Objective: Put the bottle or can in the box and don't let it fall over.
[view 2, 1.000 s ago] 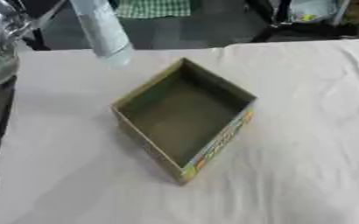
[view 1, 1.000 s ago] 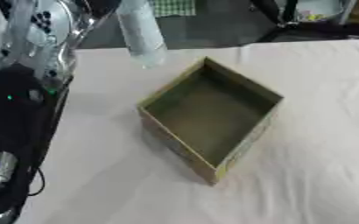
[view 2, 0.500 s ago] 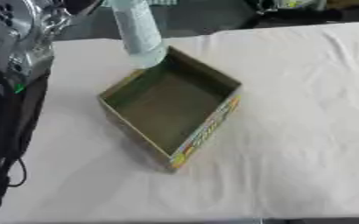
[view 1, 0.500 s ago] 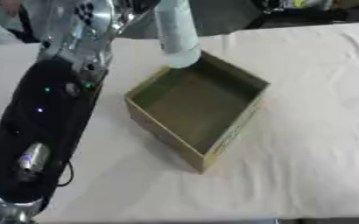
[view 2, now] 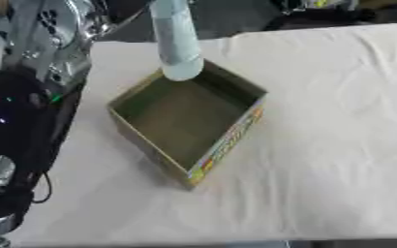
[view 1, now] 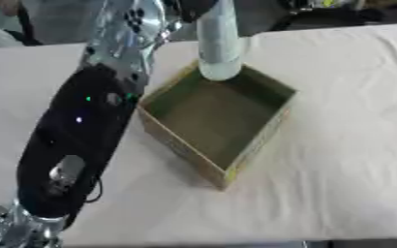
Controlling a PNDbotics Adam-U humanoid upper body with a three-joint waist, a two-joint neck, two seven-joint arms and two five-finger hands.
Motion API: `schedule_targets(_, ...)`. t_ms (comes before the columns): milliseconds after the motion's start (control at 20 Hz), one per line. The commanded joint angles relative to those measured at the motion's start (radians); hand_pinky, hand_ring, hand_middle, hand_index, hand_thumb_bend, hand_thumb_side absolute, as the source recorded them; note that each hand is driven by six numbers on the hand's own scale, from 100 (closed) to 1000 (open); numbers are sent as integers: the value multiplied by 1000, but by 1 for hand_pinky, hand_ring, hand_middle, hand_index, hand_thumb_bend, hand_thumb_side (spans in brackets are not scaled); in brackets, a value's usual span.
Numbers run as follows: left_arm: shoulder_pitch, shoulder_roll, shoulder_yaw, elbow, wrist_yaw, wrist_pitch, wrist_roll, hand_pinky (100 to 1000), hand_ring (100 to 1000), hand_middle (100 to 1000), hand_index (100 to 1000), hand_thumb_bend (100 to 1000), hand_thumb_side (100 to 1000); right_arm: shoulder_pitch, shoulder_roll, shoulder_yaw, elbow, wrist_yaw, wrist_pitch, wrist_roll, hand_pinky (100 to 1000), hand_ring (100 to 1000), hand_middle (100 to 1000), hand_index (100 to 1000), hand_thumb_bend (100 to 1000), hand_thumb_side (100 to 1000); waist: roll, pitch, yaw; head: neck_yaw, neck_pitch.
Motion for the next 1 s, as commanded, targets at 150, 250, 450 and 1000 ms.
schedule_targets(150,-12,-17,-10,30,-27,10,-27,689,388,288,1000,636,742,-26,-12,-11,-5,-11,0,-7,804,735,727,886,100,777,-6,-6,-12,25,-23)
schedule_targets(250,-10,-25,-12,42,-35,10,-33,688,388,288,1000,637,743,-27,-10,-11,-4,-13,0,-8,804,734,727,886,100,778,-4,-2,-17,40,-28)
schedule_targets(450,-4,-40,-17,68,-54,8,-38,686,388,287,1000,641,744,-28,-7,-13,-1,-14,2,-10,803,734,726,887,100,784,-2,5,-21,67,-40)
schedule_targets(1000,29,-71,-35,108,-87,4,-62,681,386,283,1000,647,752,-30,-6,-16,4,-19,1,-11,802,732,724,887,100,791,-7,24,-34,84,-59)
